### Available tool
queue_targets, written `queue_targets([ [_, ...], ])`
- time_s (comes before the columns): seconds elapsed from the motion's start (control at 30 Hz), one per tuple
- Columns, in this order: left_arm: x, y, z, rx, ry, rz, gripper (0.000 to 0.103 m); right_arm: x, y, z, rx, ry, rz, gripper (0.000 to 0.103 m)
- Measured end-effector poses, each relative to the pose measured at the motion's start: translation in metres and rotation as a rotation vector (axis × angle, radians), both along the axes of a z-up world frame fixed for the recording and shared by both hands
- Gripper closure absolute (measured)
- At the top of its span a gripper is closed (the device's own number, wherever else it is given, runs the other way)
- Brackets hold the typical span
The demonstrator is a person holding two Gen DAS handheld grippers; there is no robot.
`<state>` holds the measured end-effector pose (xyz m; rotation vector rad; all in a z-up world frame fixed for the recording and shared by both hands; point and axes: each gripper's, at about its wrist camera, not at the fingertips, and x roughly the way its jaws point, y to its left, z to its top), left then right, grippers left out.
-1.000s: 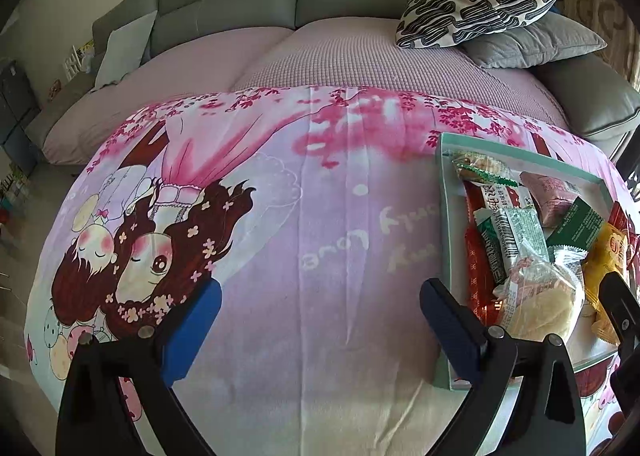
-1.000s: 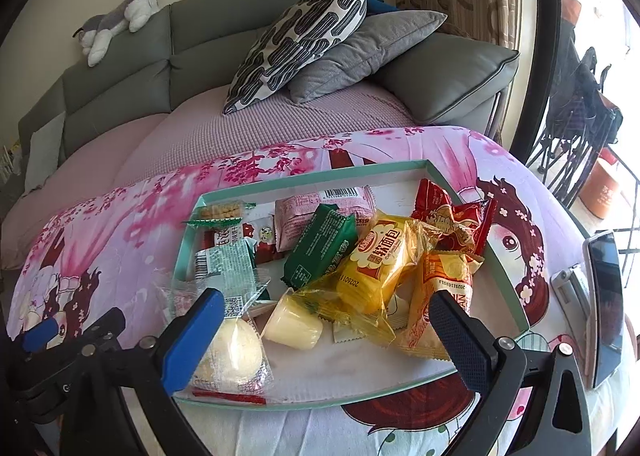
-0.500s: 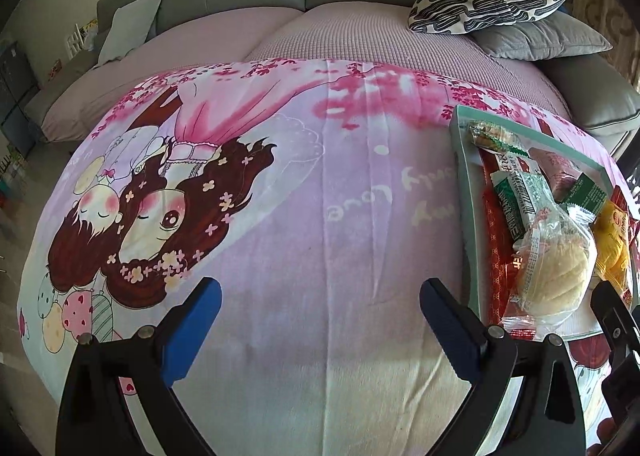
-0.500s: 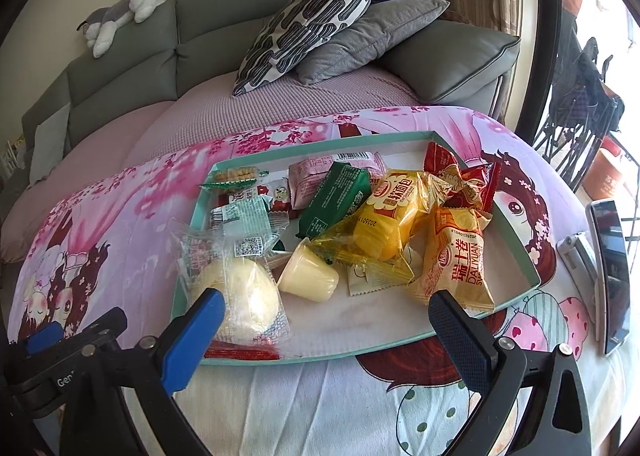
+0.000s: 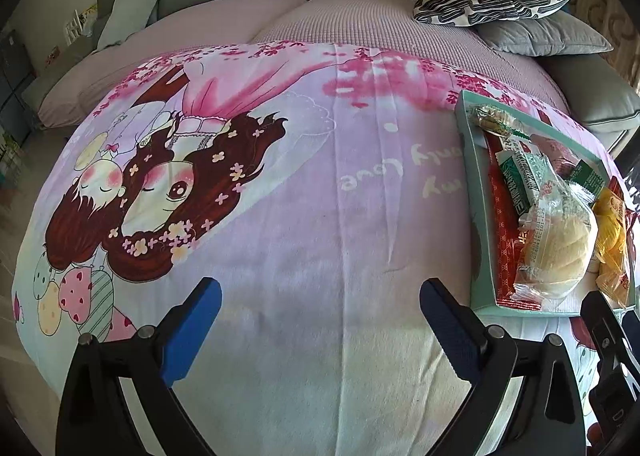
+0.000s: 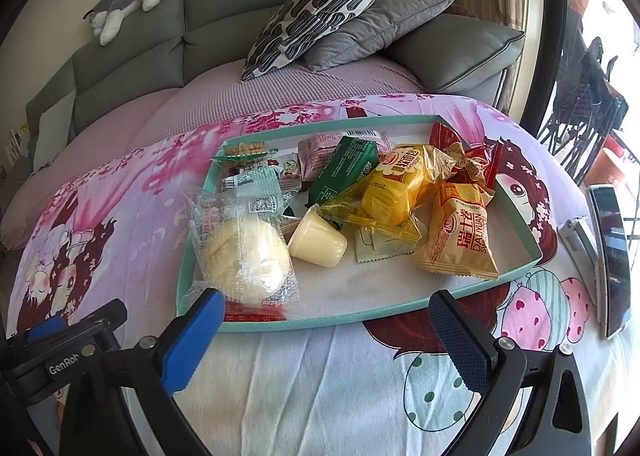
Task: Organize snacks
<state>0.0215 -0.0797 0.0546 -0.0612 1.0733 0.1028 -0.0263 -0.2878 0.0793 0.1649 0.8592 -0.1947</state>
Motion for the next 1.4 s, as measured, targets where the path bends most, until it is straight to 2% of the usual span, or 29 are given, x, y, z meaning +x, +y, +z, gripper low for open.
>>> queue_targets([
  [0.27,-0.009,0.011,-0.002,-0.017,0.014,0.007,0.003,-0.005,0.005,-0.004,-0.009,0.022,0.018,0.0],
  [0.5,-0.011,0.015,-0.005,0.031,0.022,-0.013,0.003,-0.004,0.01,-0.007,-0.022,0.033,0.039,0.0],
  [0.97,-0.008,0.027,-0.008,0.044,0.03,-0.04,0.003,-0.001,0.025,-0.017,-0.112,0.102,0.072,0.0],
  [1.4,-0.006,0.034,-0.012,0.053,0.032,-0.028,0.003,0.001,0.024,-0.019,-0.107,0.088,0.051,0.0],
])
